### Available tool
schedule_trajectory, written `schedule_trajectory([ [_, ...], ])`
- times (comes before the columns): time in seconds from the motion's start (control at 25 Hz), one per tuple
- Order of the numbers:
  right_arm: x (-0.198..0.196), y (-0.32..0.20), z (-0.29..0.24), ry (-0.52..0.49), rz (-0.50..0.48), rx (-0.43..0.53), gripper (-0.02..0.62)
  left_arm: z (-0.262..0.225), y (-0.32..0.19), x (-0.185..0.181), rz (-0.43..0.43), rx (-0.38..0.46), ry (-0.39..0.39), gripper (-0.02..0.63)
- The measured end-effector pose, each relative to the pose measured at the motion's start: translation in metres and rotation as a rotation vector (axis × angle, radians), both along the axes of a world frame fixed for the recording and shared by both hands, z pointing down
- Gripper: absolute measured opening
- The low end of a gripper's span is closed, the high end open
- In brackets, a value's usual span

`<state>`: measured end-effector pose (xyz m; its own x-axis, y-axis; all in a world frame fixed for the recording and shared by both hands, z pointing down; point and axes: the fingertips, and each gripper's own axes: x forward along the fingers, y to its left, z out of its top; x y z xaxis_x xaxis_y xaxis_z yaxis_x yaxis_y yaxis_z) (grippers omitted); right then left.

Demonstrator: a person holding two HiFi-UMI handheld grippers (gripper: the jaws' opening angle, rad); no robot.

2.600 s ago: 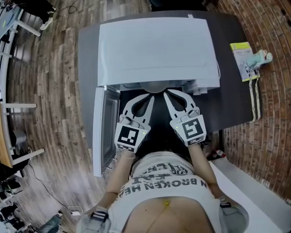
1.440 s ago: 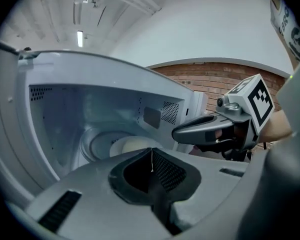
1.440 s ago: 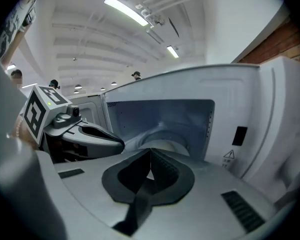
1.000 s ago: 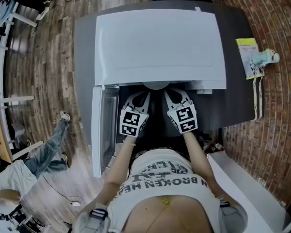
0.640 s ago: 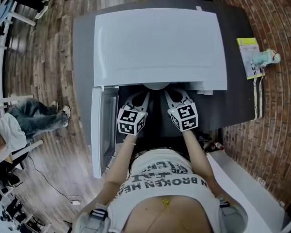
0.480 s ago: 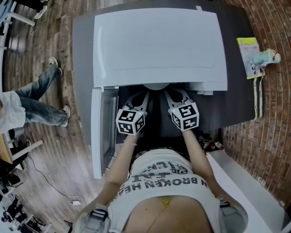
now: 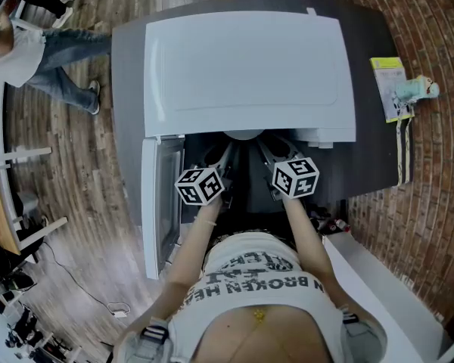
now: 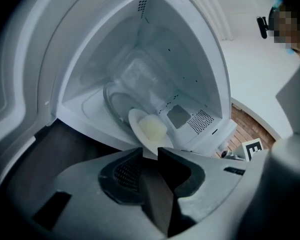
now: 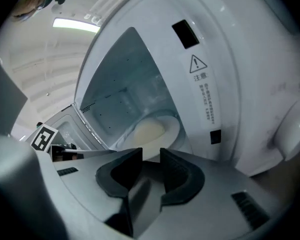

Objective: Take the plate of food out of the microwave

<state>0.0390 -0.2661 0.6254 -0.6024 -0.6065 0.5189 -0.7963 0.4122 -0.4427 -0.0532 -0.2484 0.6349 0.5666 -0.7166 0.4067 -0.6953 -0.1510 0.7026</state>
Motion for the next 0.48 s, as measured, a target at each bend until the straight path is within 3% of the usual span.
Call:
schedule_trajectory([
  [0.2,0.003,-0.004,0.007,-0.084,0.051,-0.071,0.158,0.002,-0.006,0.000,-0.064,-0.038,0.112,0.117],
  [0.36,0.001,-0.009,0.010,-0.182,0.093,-0.130,0.173,0.005,-0.009,-0.002,-0.103,-0.071,0.160,0.152],
  [0.48,0.001,-0.013,0.014,-0.222,0.106,-0.166,0.173,0.009,-0.013,-0.001,-0.153,-0.112,0.248,0.164],
])
